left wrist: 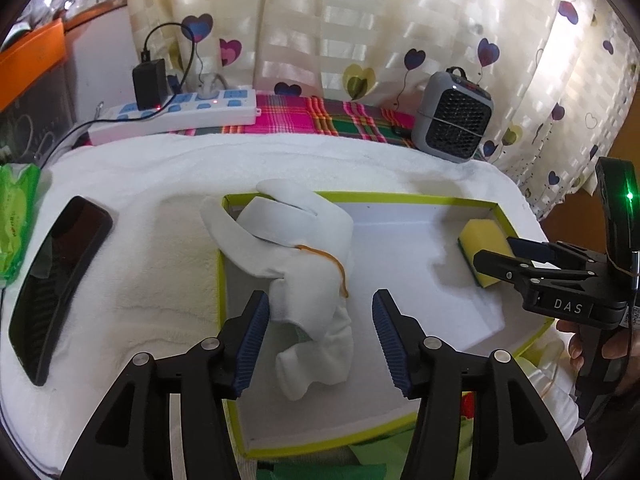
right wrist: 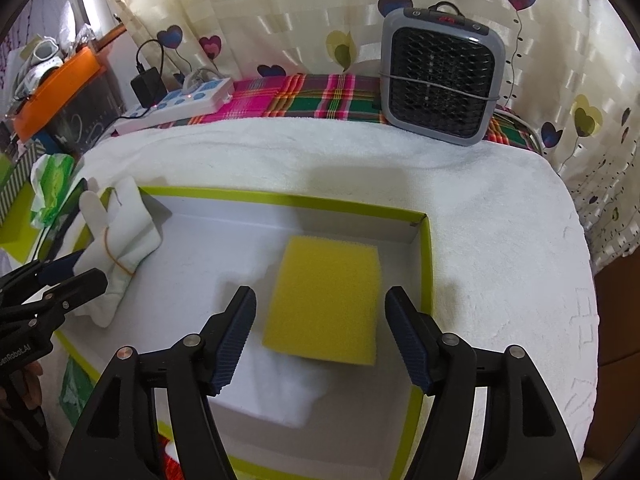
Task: Organize soft objects
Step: 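Open the left tool releasing the socks while the right tool releases the sponge in the box, then grasp another white sock bundle with the right tool while the left tool moves to the green towel roll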
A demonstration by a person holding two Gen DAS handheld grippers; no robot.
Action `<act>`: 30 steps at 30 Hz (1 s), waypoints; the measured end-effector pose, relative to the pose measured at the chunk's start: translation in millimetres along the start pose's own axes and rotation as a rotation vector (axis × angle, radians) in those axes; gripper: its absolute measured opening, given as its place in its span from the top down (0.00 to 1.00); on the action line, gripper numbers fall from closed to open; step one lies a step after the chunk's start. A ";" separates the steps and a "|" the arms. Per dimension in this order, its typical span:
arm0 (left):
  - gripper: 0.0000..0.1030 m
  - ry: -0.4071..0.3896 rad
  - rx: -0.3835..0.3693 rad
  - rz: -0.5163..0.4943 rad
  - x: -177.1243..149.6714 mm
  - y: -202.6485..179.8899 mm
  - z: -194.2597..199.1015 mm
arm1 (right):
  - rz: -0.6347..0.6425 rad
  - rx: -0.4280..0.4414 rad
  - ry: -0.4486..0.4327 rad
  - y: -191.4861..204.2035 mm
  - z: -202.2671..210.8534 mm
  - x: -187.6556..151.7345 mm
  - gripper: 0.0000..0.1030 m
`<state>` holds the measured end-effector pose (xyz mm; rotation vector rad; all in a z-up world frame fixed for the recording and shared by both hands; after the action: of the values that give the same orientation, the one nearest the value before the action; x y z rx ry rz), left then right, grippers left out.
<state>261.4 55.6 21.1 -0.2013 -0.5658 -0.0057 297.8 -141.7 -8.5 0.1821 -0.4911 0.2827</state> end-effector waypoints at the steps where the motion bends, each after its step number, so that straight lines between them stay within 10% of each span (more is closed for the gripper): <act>1: 0.48 -0.003 -0.001 0.001 -0.7 -0.4 1.9 | -0.001 0.002 -0.006 0.0 2.2 -1.0 0.33; 30: 0.48 -0.027 -0.052 -0.010 -55.2 -25.2 64.8 | -0.009 0.018 -0.135 9.7 79.3 -63.5 0.33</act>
<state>178.8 40.5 49.9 -0.2492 -0.5941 -0.0270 206.6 -165.6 30.3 0.2216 -0.6217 0.2674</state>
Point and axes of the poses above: each gripper's, at about its wrist camera, not at the fingertips, and z roughly against the way its jaws point, y to its left, x to its top, the point moved 3 cm from there along -z, roughly the way its jaws point, and after that the axes turned 5 degrees about y, right-handed, at the moved point
